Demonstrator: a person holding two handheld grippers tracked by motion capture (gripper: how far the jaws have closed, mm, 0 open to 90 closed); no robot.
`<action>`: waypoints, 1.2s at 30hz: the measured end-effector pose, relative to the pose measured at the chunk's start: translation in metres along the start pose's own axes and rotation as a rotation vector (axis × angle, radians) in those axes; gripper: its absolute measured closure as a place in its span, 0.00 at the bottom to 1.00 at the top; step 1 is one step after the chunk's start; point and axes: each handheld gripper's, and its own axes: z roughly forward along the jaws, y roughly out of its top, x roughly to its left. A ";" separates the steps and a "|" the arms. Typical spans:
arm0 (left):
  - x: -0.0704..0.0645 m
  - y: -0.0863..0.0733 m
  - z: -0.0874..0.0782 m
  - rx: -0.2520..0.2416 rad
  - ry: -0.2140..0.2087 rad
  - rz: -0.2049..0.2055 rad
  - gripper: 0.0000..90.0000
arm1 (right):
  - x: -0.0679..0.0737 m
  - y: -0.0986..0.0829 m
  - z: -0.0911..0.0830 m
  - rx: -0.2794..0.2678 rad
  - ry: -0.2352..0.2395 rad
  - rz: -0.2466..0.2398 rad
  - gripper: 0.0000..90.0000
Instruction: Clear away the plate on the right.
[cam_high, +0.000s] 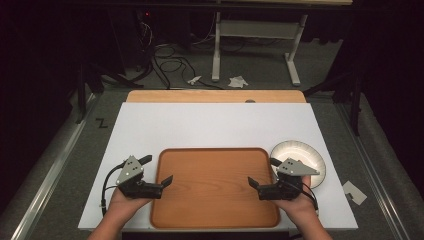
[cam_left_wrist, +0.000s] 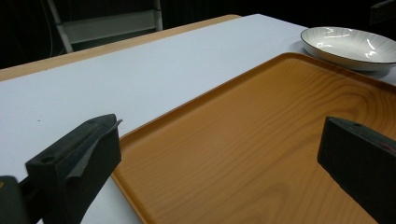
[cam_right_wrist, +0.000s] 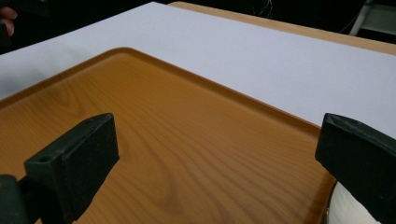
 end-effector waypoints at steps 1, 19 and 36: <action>0.000 0.000 0.000 0.000 -0.001 -0.001 0.01 | -0.001 0.000 -0.001 -0.008 -0.002 0.008 0.00; -0.002 0.001 0.003 0.000 -0.007 0.008 0.01 | -0.006 -0.002 -0.006 -0.023 -0.006 0.017 0.00; -0.001 0.001 0.003 -0.006 0.005 0.011 0.01 | -0.022 -0.002 -0.014 -0.021 -0.046 0.071 0.00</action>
